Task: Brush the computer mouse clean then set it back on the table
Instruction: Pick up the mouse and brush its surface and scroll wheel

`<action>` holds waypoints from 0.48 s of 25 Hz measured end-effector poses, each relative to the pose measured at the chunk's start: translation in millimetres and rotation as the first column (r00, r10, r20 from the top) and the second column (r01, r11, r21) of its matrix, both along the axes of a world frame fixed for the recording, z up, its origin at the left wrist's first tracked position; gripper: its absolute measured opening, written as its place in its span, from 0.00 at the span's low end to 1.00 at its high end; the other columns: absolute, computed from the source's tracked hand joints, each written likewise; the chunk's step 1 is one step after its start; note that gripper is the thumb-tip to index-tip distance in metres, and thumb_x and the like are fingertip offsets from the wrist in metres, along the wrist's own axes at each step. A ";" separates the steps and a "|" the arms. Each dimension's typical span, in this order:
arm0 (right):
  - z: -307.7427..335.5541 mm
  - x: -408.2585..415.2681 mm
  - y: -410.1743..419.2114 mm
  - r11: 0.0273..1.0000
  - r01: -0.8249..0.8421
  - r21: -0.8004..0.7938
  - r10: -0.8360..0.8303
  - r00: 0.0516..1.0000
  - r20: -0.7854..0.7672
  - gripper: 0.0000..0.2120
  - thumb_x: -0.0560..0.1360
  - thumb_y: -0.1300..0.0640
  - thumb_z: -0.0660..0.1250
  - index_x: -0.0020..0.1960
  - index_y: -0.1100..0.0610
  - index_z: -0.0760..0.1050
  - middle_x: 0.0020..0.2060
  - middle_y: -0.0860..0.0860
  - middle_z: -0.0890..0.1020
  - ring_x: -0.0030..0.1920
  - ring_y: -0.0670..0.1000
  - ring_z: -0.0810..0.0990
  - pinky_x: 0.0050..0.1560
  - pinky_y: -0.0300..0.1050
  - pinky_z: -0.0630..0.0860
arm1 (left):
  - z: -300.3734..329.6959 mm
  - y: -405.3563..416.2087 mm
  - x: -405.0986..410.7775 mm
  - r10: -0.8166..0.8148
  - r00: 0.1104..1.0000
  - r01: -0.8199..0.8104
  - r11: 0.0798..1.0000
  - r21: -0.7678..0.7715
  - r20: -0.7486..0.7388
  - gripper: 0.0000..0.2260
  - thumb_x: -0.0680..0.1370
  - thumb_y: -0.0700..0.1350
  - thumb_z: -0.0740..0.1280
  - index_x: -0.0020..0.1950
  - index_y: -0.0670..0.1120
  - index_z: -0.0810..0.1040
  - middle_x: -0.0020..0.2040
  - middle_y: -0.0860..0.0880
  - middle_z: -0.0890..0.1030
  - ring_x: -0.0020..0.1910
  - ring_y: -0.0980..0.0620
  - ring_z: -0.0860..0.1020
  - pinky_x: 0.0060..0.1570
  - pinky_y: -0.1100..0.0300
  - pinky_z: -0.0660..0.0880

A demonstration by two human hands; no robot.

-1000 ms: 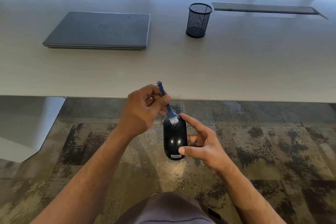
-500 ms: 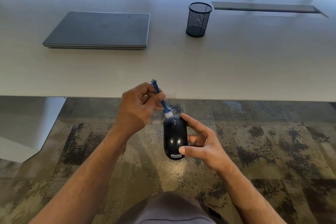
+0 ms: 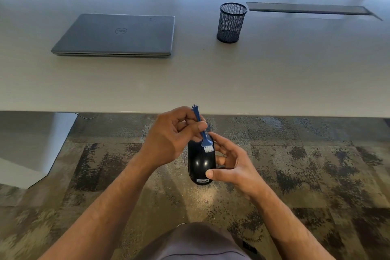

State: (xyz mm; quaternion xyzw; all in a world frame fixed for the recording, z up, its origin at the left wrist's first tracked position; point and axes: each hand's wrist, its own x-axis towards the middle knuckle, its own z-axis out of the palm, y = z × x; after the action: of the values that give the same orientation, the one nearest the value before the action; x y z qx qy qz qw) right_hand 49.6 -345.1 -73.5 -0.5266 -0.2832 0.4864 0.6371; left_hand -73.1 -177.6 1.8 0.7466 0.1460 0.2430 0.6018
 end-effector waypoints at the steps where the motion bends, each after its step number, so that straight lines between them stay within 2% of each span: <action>1: -0.3 -0.5 0.3 1.000 -0.001 0.000 0.001 1.000 -0.001 0.44 0.63 0.65 0.79 0.76 0.55 0.67 0.68 0.54 0.79 0.61 0.62 0.83 0.60 0.61 0.81 | 0.3 -1.2 2.5 0.004 1.000 -0.003 1.000 0.023 -0.024 0.07 0.78 0.43 0.71 0.46 0.57 0.81 0.41 0.51 0.85 0.40 0.52 0.86 0.40 0.61 0.81; 5: -2.3 -2.1 -0.4 1.000 0.005 -0.001 -0.005 1.000 0.017 0.43 0.62 0.65 0.80 0.74 0.53 0.69 0.67 0.55 0.80 0.60 0.62 0.84 0.57 0.60 0.82 | 5.6 -1.4 11.9 0.195 0.979 -0.168 0.942 0.290 -0.067 0.09 0.77 0.46 0.72 0.44 0.62 0.77 0.39 0.57 0.84 0.40 0.61 0.83 0.42 0.67 0.80; 7: -4.2 -2.8 -0.9 1.000 0.013 -0.008 -0.013 1.000 0.026 0.43 0.61 0.64 0.80 0.74 0.53 0.70 0.66 0.55 0.80 0.59 0.62 0.84 0.57 0.61 0.82 | 8.8 -3.5 12.0 0.227 0.974 -0.205 0.911 0.358 -0.020 0.05 0.77 0.47 0.71 0.46 0.58 0.78 0.39 0.59 0.82 0.40 0.63 0.83 0.43 0.69 0.79; 8: -5.1 -3.1 -0.4 1.000 0.017 -0.014 -0.017 1.000 0.023 0.43 0.61 0.64 0.80 0.74 0.53 0.70 0.66 0.55 0.81 0.59 0.62 0.84 0.57 0.60 0.82 | 9.4 -5.8 10.7 0.185 0.983 -0.168 0.918 0.360 -0.013 0.02 0.77 0.48 0.71 0.47 0.56 0.79 0.40 0.59 0.82 0.41 0.63 0.82 0.43 0.70 0.79; 10: -7.7 -3.7 0.7 1.000 0.011 -0.020 -0.011 1.000 0.013 0.41 0.63 0.69 0.80 0.73 0.56 0.70 0.64 0.58 0.81 0.57 0.62 0.85 0.56 0.58 0.82 | 10.4 -11.9 7.9 0.039 0.997 -0.007 0.917 0.399 -0.071 0.04 0.76 0.51 0.70 0.49 0.54 0.81 0.41 0.59 0.83 0.41 0.62 0.82 0.43 0.70 0.78; 12: -9.9 -4.0 1.0 1.000 -0.001 -0.023 0.001 1.000 0.025 0.38 0.65 0.73 0.77 0.72 0.59 0.71 0.62 0.57 0.82 0.53 0.58 0.86 0.54 0.54 0.83 | 8.9 -17.1 8.3 -0.068 0.987 0.130 0.864 0.486 -0.144 0.07 0.77 0.52 0.68 0.49 0.50 0.82 0.41 0.57 0.83 0.41 0.61 0.82 0.44 0.69 0.78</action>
State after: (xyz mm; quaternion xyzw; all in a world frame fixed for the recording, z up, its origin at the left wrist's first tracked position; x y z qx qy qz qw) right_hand 45.5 -344.0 -83.4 -0.5397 -0.2858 0.4834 0.6271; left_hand -64.8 -194.7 10.7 0.8955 0.0769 0.1949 0.3927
